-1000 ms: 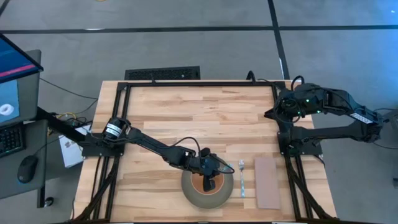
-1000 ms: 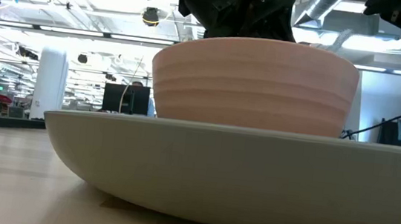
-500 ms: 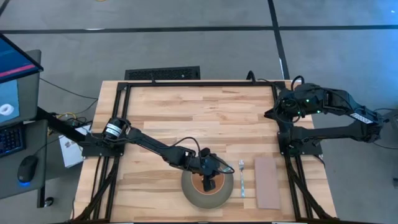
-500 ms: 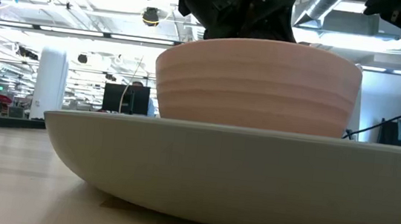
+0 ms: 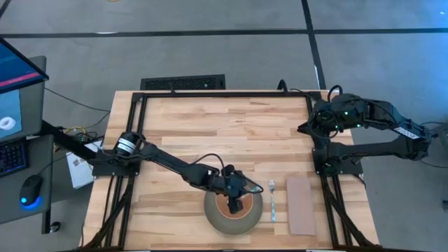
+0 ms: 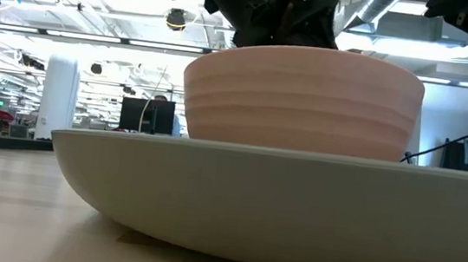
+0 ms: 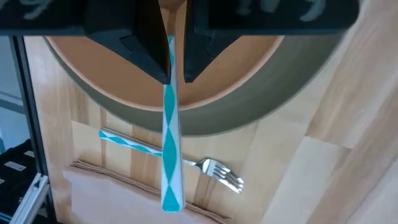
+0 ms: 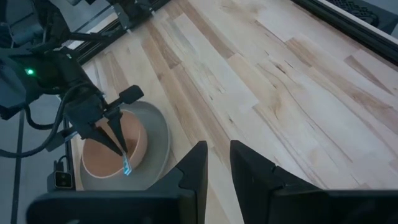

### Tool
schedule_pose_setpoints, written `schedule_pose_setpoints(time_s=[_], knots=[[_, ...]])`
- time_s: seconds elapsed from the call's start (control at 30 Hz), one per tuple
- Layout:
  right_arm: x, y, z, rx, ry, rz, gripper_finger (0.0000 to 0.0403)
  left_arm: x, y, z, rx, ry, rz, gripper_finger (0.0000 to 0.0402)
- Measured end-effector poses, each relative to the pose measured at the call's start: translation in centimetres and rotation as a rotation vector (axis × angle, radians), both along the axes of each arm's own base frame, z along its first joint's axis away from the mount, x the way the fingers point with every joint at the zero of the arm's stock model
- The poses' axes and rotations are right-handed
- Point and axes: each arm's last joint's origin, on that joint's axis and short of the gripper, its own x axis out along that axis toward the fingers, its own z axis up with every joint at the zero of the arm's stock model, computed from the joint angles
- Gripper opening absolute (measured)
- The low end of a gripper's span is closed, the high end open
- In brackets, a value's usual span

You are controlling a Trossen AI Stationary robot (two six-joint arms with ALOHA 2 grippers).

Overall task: Set table place
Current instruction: Return to Home Position

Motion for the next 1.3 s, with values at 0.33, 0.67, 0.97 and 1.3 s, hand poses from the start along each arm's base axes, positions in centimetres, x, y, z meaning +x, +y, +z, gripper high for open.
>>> schedule_pose_setpoints(time_s=[0.33,0.67,0.97,1.3], knots=[[0.0,0.0,0.0,-0.006,0.001,0.005,0.0093,-1.9,0.7,2.9,0.132,0.032,0.077,0.0035],[-0.3,-0.1,-0.3,-0.020,0.048,-0.018,0.0093,-8.6,4.9,15.2,0.370,-0.155,0.107,0.0035],[-0.4,0.0,2.3,-0.199,-0.268,0.049,0.0093,-16.2,10.9,23.4,0.445,-0.346,0.114,0.0035],[-5.7,0.7,1.6,-0.360,-0.442,-0.062,0.0093,-23.3,16.4,23.3,0.480,-0.605,0.330,0.0035]])
